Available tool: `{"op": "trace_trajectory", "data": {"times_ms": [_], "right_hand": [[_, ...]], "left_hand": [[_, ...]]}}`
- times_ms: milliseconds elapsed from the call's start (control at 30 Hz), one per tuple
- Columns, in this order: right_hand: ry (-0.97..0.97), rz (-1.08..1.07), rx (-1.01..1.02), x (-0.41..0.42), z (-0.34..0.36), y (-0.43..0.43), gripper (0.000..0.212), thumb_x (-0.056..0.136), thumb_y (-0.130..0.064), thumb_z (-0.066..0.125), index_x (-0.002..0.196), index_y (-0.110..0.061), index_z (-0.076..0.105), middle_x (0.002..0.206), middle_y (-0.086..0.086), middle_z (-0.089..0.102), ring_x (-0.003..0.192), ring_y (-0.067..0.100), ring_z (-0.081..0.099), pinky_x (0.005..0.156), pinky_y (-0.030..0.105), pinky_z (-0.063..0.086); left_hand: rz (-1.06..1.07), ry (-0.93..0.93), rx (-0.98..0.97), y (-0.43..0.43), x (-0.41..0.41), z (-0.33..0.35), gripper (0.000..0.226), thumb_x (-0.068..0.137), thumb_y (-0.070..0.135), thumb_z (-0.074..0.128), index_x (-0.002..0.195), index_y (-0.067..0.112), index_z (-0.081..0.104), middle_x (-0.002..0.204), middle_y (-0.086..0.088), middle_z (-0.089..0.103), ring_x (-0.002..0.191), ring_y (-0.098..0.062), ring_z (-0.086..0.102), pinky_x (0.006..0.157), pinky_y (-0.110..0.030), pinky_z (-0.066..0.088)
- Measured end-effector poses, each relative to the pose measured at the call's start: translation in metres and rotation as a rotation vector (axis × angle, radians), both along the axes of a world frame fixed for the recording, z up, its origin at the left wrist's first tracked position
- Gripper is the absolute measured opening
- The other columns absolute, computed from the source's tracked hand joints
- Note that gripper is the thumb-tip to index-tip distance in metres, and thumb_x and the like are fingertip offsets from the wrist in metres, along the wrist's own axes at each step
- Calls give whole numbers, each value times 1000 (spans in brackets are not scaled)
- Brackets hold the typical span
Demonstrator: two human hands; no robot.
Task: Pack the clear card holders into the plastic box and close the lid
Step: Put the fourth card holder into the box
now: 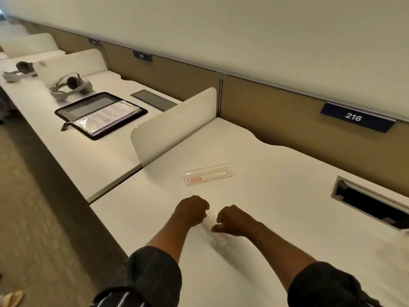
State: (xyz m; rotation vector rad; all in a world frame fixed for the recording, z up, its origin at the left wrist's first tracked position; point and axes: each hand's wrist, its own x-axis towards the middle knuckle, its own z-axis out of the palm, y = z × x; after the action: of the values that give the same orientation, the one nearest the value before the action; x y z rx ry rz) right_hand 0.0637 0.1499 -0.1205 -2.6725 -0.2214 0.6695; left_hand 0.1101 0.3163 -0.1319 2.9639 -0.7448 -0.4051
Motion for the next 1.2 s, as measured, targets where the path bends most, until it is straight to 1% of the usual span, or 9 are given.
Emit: {"op": "trace_trajectory", "data": {"times_ms": [167, 233, 400, 633, 733, 833, 933, 1067, 1200], "right_hand": [[151, -101, 112, 10, -8, 8, 11, 80, -12, 65, 76, -2, 68, 71, 15, 70, 49, 14, 59, 51, 20, 50], [157, -127, 106, 16, -6, 6, 12, 80, -7, 61, 69, -5, 65, 62, 11, 64, 45, 13, 57, 47, 20, 47], [147, -218, 190, 33, 7, -22, 16, 84, -5, 57, 89, 1, 70, 81, 13, 72, 54, 11, 62, 54, 22, 53], [9, -228, 200, 46, 34, -78, 18, 87, -20, 57, 98, -12, 69, 94, 5, 71, 85, 21, 66, 65, 25, 48], [-170, -111, 66, 41, 41, -103, 51, 84, -44, 64, 127, -18, 55, 124, 0, 60, 115, 19, 54, 88, 27, 43], [-242, 22, -62, 34, 45, -123, 73, 77, -50, 68, 138, -21, 41, 134, -2, 50, 121, 18, 48, 95, 33, 44], [-304, 111, -172, 30, 44, -137, 59, 83, -37, 65, 136, -20, 44, 123, 1, 55, 109, 22, 56, 82, 34, 48], [-295, 63, -159, 20, 43, -164, 51, 87, -33, 59, 135, -20, 47, 124, 1, 56, 109, 22, 55, 85, 35, 48], [-246, -40, -98, 8, 44, -199, 40, 88, -32, 56, 127, -20, 53, 126, 3, 57, 114, 25, 53, 93, 40, 46]], "left_hand": [[-24, -36, -59, 1, 15, -3, 27, 92, 27, 58, 117, 23, 64, 120, -5, 63, 113, -21, 57, 94, -36, 48], [-33, -45, -60, 0, 19, -3, 26, 91, 29, 58, 116, 23, 64, 118, -6, 63, 111, -21, 58, 93, -36, 49], [-127, -130, -32, -8, 35, 3, 28, 93, 35, 50, 114, 24, 64, 111, -4, 67, 109, -22, 57, 100, -35, 39], [-115, -47, -114, -47, 56, 31, 24, 92, 27, 39, 102, 28, 60, 104, -1, 64, 101, -23, 57, 81, -33, 38], [-86, -46, -165, -66, 61, 40, 25, 90, 23, 36, 96, 31, 59, 105, 4, 66, 102, -21, 57, 85, -34, 35], [-58, 50, -193, -85, 61, 44, 28, 91, 24, 36, 98, 32, 61, 110, 8, 66, 105, -18, 58, 86, -35, 39], [-37, 182, -223, -103, 57, 47, 28, 95, 36, 40, 107, 27, 63, 112, 2, 65, 109, -22, 58, 86, -36, 44], [-28, 278, -217, -121, 48, 49, 72, 77, 72, 53, 135, 30, 49, 131, 5, 58, 120, -18, 52, 98, -35, 41], [-146, 210, -108, -133, 42, 55, 85, 75, 51, 69, 147, 31, 28, 140, 4, 48, 129, -17, 44, 103, -34, 39]]}}
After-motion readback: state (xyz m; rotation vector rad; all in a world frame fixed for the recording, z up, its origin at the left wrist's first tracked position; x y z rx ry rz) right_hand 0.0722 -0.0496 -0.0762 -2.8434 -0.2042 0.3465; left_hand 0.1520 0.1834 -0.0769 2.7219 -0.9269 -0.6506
